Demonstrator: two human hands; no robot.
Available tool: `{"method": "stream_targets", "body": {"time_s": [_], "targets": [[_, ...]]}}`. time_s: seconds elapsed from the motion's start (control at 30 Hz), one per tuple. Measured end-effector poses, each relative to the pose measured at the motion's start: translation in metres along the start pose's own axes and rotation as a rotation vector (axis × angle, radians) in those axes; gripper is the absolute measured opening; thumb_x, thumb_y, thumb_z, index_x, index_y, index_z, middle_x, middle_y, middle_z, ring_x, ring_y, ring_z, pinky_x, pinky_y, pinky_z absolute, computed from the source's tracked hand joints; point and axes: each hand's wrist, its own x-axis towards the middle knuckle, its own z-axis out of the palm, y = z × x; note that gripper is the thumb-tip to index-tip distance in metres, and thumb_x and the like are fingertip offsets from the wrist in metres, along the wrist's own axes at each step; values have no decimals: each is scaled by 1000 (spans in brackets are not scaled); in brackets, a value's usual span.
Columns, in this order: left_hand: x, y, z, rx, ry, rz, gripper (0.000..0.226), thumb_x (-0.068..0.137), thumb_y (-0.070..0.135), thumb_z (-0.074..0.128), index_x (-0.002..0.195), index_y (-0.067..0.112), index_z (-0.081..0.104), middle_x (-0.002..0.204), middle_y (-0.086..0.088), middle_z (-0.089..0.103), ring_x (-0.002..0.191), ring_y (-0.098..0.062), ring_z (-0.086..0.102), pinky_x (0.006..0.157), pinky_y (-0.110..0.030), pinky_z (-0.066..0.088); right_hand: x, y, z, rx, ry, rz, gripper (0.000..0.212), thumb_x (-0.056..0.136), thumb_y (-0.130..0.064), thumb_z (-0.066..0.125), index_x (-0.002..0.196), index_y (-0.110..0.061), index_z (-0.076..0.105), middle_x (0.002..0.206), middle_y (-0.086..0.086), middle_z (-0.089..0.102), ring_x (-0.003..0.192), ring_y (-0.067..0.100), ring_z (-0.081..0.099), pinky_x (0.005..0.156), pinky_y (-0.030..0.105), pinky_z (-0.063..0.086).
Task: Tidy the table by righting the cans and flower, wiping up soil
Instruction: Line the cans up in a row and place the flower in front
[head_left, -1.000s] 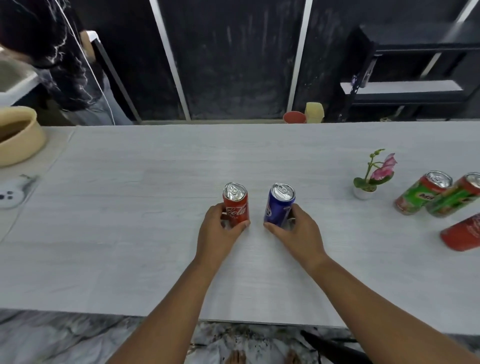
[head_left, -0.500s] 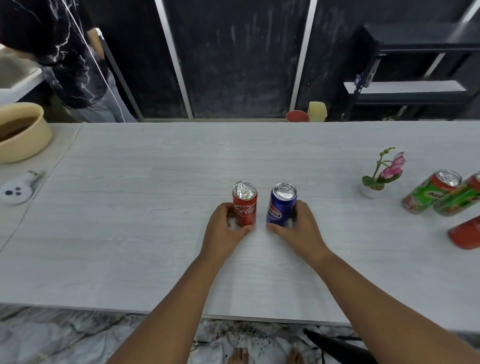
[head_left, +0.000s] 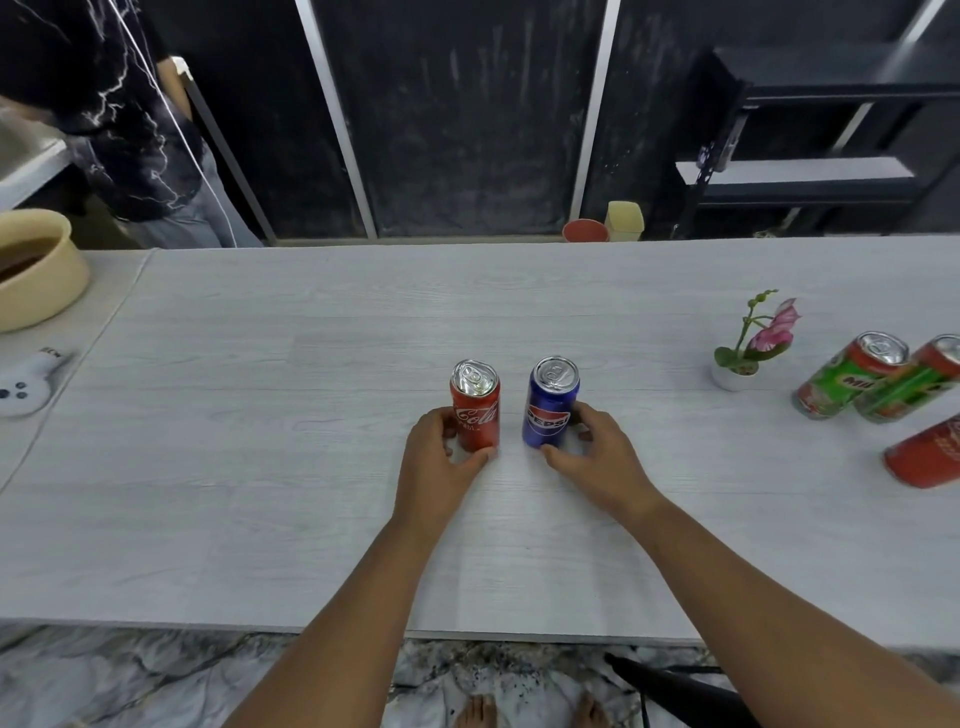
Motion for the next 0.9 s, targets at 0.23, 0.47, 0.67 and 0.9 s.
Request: {"method": "stream_targets", "body": {"time_s": [0.23,0.47,0.67,0.9], "targets": [[-1,2,2,17,17,-9,66,76,43,99,126,36,57,117,22,60,105,-2,61,82,-16,48,-4,-1,-1,-13,-29,-19,63,85,-26,84,138,-44,56,117,-27,58,116,-4,55,95,18,44],[-26,0,6,31,100,-47,82,78,36,99,145,18,56,135,5,59,121,-14,58,104,-31,53,-21,1,-3,-61,34,-30,82,89,-29,86,160,-24,46,139,-15,59,130,1,47,112,20,35],[-82,10,33,231,-15,275,50,91,41,85,132,25,61,127,12,58,121,-9,53,106,-27,48,-63,32,-39,-230,170,4,68,99,-35,76,159,-21,49,154,0,56,145,18,47,123,41,39],[-87,72,128,131,-311,441,40,98,44,77,132,27,63,130,16,58,125,-4,54,110,-21,45,-108,75,-118,-248,410,180,57,98,-28,78,151,-17,59,149,4,59,143,25,49,122,48,40]]}}
